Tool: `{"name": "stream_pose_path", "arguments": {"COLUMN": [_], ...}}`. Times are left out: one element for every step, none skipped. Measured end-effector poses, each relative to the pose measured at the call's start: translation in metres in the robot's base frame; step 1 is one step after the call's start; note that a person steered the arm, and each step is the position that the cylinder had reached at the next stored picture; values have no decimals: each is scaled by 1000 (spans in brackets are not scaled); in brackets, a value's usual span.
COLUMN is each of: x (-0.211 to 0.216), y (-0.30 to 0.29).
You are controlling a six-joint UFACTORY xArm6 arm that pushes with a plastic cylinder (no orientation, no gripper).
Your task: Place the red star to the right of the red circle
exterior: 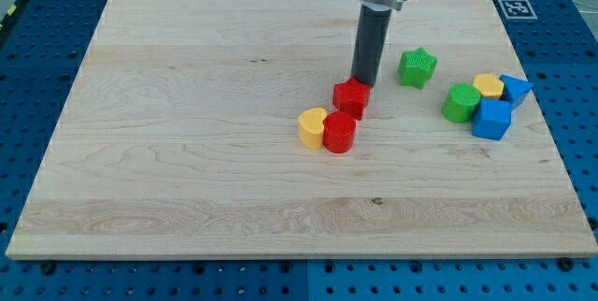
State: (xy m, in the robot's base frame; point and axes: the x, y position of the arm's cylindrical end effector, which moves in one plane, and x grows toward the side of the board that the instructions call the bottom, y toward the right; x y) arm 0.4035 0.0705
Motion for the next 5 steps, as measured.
{"name": "stream_pose_path", "arguments": {"x": [0, -1, -5, 19, 25], "y": [-24, -62, -108, -89, -28]}}
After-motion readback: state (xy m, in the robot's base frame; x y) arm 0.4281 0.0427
